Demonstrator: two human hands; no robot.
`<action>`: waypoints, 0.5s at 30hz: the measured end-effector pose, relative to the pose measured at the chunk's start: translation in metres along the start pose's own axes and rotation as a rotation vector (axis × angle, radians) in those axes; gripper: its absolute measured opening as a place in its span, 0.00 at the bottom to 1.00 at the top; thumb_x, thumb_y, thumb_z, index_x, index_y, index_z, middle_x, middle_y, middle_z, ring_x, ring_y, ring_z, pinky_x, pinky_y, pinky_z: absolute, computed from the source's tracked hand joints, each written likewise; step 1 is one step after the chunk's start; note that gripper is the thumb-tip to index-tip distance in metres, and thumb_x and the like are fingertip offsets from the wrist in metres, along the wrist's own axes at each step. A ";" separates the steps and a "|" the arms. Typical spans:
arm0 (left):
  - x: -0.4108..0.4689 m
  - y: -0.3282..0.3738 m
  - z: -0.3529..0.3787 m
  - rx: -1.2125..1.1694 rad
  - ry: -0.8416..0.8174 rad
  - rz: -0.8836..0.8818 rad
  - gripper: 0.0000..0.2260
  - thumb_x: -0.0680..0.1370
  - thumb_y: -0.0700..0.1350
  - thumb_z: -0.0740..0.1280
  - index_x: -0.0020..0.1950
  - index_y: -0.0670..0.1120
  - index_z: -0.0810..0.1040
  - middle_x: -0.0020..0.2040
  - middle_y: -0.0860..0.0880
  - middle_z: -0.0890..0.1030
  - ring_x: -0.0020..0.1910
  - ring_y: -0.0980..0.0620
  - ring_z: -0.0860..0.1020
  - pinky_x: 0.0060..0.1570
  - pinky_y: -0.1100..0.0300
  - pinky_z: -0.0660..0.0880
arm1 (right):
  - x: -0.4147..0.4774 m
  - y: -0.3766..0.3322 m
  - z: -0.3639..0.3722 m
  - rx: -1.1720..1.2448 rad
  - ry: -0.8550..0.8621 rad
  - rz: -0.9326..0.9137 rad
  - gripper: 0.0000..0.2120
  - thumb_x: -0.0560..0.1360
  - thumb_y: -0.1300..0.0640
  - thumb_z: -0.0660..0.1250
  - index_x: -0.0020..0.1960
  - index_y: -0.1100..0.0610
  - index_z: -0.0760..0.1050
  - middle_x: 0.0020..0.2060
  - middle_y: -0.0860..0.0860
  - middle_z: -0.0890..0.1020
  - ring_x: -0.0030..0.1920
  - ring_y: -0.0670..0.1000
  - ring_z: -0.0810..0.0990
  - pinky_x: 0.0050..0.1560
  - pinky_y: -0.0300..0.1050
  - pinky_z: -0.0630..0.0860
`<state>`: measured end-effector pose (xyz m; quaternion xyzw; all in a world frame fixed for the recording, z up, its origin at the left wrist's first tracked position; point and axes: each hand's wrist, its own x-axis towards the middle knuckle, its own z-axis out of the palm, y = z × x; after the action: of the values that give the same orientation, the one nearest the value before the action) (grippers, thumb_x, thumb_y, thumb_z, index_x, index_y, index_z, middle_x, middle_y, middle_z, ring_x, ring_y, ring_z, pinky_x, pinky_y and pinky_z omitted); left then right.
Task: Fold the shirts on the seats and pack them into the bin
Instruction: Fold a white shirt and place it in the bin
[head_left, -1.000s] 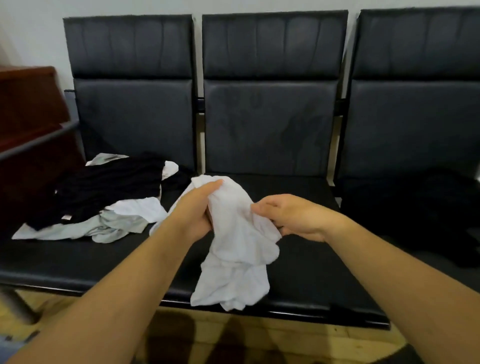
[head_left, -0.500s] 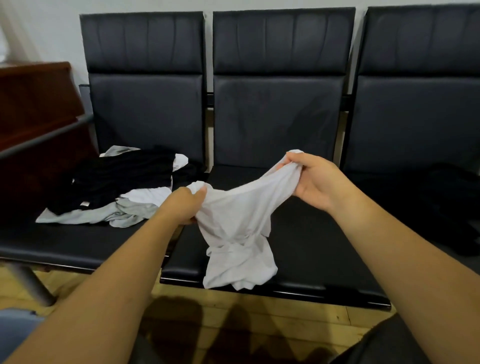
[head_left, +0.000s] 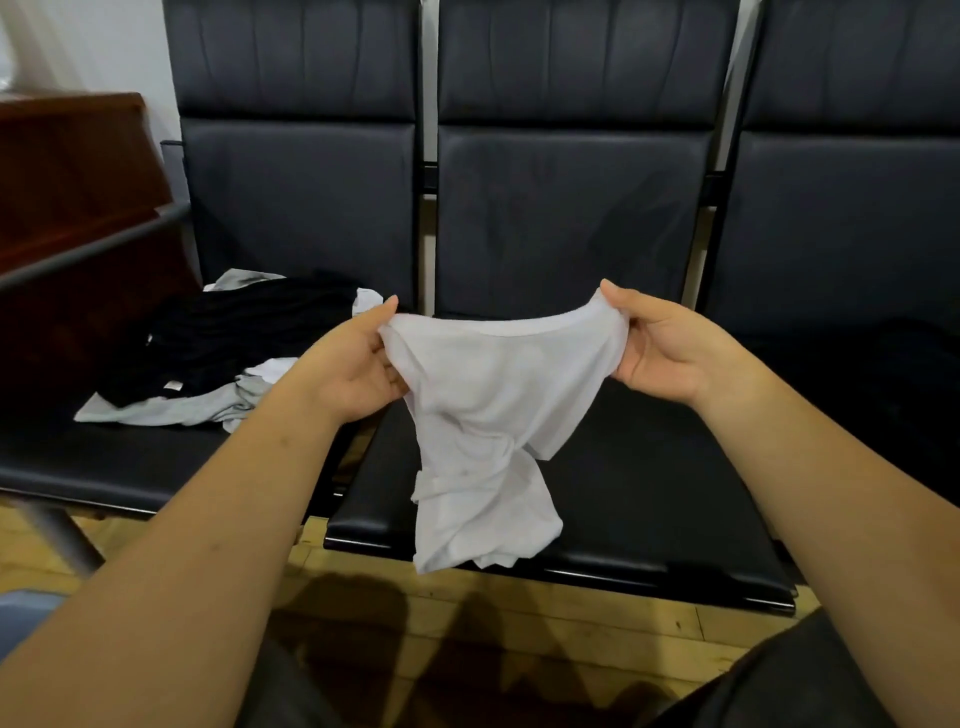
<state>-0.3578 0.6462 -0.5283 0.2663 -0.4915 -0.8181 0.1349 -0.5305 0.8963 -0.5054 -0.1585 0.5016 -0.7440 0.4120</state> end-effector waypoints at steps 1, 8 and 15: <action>0.000 0.001 0.000 -0.025 -0.007 0.023 0.18 0.81 0.51 0.67 0.66 0.41 0.78 0.57 0.45 0.85 0.56 0.47 0.84 0.61 0.50 0.77 | 0.000 0.001 -0.001 0.021 -0.018 -0.019 0.09 0.77 0.57 0.69 0.55 0.59 0.79 0.50 0.54 0.84 0.55 0.54 0.85 0.54 0.51 0.82; -0.004 -0.004 -0.001 0.014 0.055 0.071 0.20 0.86 0.48 0.58 0.76 0.41 0.67 0.64 0.39 0.81 0.60 0.41 0.82 0.52 0.48 0.81 | 0.004 0.003 -0.010 -0.125 0.036 -0.090 0.15 0.80 0.57 0.68 0.64 0.60 0.75 0.60 0.57 0.83 0.63 0.58 0.82 0.60 0.58 0.79; 0.002 -0.003 -0.002 0.207 0.296 0.167 0.14 0.83 0.47 0.66 0.65 0.41 0.77 0.53 0.44 0.81 0.41 0.50 0.79 0.36 0.58 0.75 | -0.003 0.000 -0.007 0.005 0.099 -0.058 0.09 0.79 0.55 0.69 0.56 0.59 0.79 0.49 0.54 0.85 0.50 0.52 0.86 0.48 0.47 0.83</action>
<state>-0.3577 0.6448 -0.5320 0.3545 -0.5680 -0.7012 0.2448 -0.5332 0.9032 -0.5080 -0.1352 0.5145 -0.7639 0.3653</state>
